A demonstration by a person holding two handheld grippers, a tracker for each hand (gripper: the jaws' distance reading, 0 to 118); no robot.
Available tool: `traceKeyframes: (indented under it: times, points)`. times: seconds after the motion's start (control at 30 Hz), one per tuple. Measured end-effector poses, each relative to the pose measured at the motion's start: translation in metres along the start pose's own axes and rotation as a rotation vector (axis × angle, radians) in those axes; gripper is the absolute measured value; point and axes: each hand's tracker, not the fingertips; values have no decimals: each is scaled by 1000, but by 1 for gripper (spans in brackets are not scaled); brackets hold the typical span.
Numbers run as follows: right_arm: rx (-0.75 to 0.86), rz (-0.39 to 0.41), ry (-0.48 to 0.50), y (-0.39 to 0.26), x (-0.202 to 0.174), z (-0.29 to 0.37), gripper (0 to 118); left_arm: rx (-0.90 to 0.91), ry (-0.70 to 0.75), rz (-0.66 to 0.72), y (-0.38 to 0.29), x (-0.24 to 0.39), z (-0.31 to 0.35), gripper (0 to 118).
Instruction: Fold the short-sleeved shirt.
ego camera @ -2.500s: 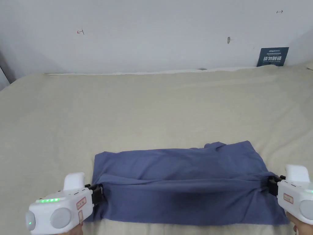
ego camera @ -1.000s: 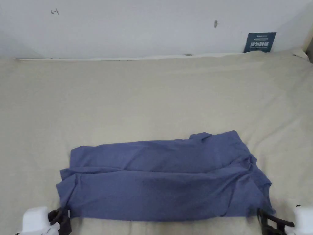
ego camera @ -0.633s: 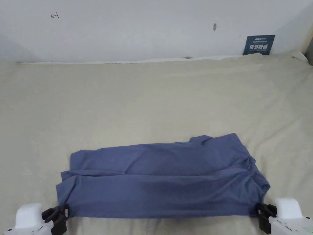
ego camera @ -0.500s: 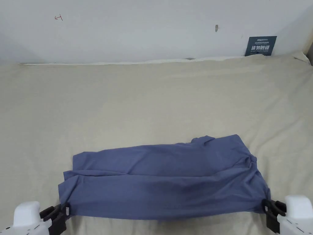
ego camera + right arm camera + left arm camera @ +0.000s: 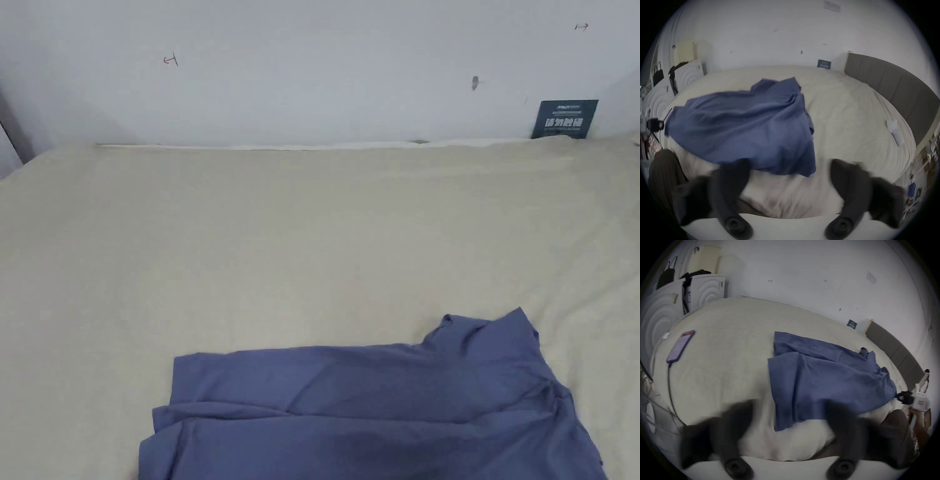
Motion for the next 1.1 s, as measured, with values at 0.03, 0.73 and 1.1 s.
traceKeyframes:
  times: [0.03, 0.73, 1.1]
  points:
    - [63, -13, 7, 4, -2, 11, 115, 22, 41, 2, -1, 2, 3, 118]
    - [222, 26, 82, 82, -21, 0, 3, -84, 187, -151, 191, 24, -167, 95]
    - [177, 104, 92, 111, 16, -46, 5, -163, 183, -340, 169, 23, -186, 4]
